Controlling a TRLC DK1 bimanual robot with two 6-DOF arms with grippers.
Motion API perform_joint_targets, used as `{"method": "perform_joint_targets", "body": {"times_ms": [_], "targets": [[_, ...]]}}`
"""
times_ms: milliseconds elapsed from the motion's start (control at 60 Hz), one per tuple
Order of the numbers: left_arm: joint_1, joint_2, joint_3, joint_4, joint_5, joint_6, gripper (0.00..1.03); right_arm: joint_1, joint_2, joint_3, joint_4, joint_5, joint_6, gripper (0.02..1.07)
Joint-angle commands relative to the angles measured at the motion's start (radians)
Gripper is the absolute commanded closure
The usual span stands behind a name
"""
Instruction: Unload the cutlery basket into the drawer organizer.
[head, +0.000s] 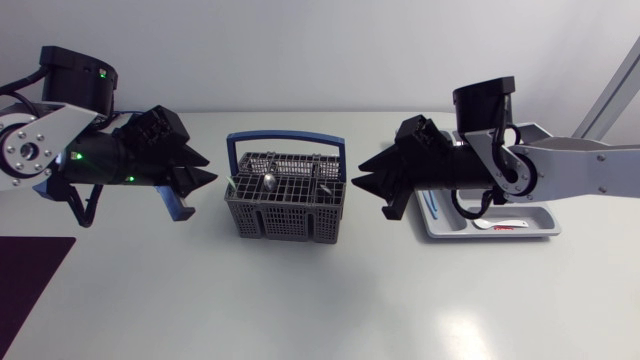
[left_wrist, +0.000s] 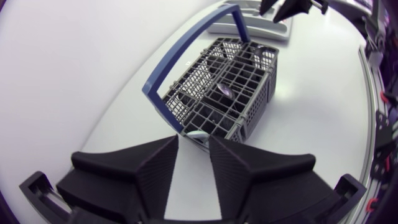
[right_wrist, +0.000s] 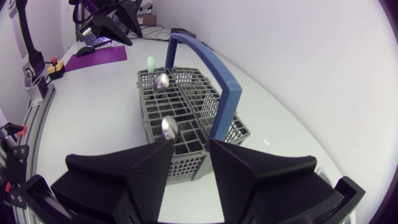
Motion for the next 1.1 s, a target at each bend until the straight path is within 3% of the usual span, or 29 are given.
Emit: {"method": "perform_joint_targets", "body": {"times_ms": [0, 233, 300, 517, 633, 850, 1083], "targets": [[-0.032, -0.01, -0.038, -0.003, -0.03, 0.222, 0.25, -0.004, -0.003, -0.047, -0.021, 0.007, -0.024, 0.4], [-0.066, 0.079, 0.059, -0.041, -0.077, 0.568, 0.25, -0.004, -0.02, -0.093, -0.022, 0.007, -0.033, 0.38], [-0.061, 0.109, 0.108, -0.075, -0.085, 0.607, 0.15, -0.005, -0.025, -0.106, -0.022, 0.007, -0.04, 0.37], [-0.043, 0.174, 0.206, -0.14, -0.097, 0.809, 0.15, -0.005, -0.046, -0.135, -0.022, 0.001, -0.041, 0.36], [-0.038, 0.197, 0.22, -0.169, -0.097, 0.929, 0.22, -0.007, -0.06, -0.133, -0.037, -0.002, -0.038, 0.35], [-0.053, 0.218, 0.219, -0.166, -0.097, 0.96, 0.27, -0.002, -0.063, -0.118, -0.051, -0.007, -0.033, 0.35], [-0.056, 0.269, 0.189, -0.107, -0.095, 1.013, 0.54, 0.007, -0.059, -0.119, -0.045, -0.008, -0.017, 0.35]]}}
